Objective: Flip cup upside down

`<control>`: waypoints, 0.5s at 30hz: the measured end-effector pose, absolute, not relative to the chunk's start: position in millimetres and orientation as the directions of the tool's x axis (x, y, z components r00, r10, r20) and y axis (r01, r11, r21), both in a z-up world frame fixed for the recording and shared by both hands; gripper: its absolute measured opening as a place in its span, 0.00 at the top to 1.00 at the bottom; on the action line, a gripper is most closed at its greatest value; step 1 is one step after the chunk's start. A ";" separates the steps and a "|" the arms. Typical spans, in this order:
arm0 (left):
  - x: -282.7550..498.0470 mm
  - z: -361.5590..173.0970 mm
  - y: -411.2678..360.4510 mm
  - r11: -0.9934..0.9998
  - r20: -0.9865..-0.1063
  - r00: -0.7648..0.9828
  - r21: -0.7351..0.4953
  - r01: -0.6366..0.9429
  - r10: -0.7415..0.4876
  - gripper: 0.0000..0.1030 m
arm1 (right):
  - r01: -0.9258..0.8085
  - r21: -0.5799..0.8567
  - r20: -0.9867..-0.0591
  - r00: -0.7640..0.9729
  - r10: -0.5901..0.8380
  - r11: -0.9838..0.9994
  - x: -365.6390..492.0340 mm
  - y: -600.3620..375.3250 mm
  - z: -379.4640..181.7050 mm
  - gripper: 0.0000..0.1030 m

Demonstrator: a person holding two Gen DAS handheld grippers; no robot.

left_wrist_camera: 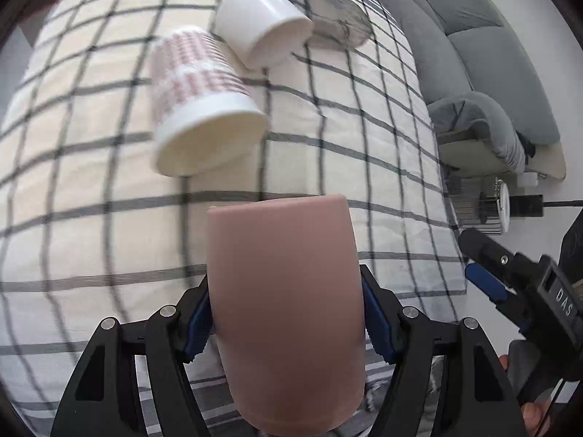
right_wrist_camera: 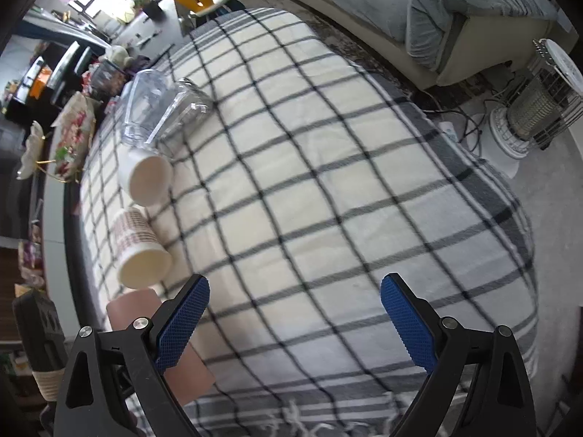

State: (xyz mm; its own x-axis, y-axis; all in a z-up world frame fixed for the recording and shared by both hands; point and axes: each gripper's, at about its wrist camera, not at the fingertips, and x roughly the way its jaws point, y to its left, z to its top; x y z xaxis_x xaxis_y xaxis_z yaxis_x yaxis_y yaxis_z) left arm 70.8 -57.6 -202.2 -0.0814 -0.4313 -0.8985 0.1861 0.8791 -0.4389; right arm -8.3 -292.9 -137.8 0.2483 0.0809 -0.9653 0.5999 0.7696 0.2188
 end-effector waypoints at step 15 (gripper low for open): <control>63.3 -240.8 -156.2 0.852 -0.900 -0.121 -0.436 0.288 -0.420 0.32 | 0.639 0.109 -0.984 0.176 -0.007 0.761 -34.9 -357.5 -147.6 0.08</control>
